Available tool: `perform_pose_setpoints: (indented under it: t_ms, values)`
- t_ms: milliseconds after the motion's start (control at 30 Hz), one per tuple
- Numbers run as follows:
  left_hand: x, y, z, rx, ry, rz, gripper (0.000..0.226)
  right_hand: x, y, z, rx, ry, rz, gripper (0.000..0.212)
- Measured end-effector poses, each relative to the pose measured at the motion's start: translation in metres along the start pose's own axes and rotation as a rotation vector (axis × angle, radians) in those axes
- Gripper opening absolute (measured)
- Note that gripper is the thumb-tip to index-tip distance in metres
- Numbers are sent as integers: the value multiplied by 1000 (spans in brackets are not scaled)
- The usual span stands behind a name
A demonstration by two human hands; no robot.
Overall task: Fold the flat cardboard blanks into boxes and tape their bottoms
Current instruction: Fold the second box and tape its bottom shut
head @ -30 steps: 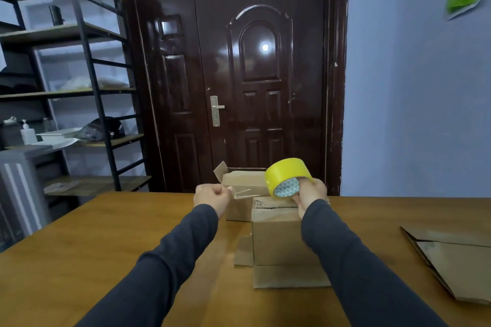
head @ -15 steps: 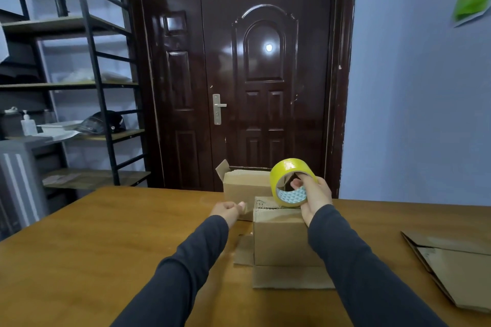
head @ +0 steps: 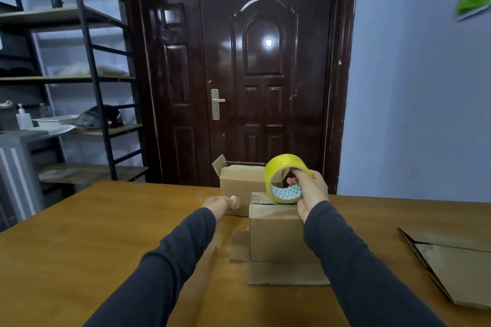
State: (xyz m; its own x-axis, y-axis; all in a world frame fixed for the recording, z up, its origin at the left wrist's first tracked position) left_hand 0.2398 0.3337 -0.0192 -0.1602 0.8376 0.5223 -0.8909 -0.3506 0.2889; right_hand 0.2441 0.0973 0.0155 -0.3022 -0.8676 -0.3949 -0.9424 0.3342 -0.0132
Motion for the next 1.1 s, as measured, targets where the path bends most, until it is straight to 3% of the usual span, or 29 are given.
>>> perform_pose_setpoints:
  t_ms: [167,333,433,567,600,667,733,833,933,1000,1100]
  values:
    - [-11,5,-13,44,-36,31,46,0,0,0,-8,-5,-9,15]
    - [-37,16,-17,64,179,-66,42,1,0,1,-4,-11,10,18]
    - [-42,18,-18,-20,166,-65,34,0,-1,0,0,-12,11,24]
    - [-46,22,-43,-234,-152,54,22,0,0,-1,-2,-15,14,24]
    - [-46,21,-46,-243,-85,73,17,1,1,0,-1,-7,15,23]
    - [-33,13,-41,-232,269,82,10,1,1,-1,4,2,21,21]
    - [-21,16,-24,-223,588,22,21,1,1,-1,4,3,32,20]
    - [-33,42,7,-248,763,-216,56,2,3,-1,-8,15,53,13]
    - [-57,63,11,-140,847,-385,55,2,5,-2,-10,36,63,8]
    - [-70,66,-4,-46,839,-427,63,3,7,-2,-17,37,61,7]
    - [-74,50,-29,-4,630,-459,74,1,8,-2,-13,52,64,5]
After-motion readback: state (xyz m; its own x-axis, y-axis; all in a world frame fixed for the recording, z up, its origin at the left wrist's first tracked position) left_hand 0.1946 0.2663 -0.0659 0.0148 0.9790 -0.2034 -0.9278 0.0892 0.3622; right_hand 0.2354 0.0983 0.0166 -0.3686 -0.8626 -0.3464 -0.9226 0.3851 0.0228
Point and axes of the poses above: each hand's wrist, its own y-axis away from the middle knuckle, its own x-axis out of the back of the hand, z = x × y, the point moved 8 cm from there along -y, towards the middle knuckle, and after that the axes turned 2 degrees about y, right-handed, at the moved point
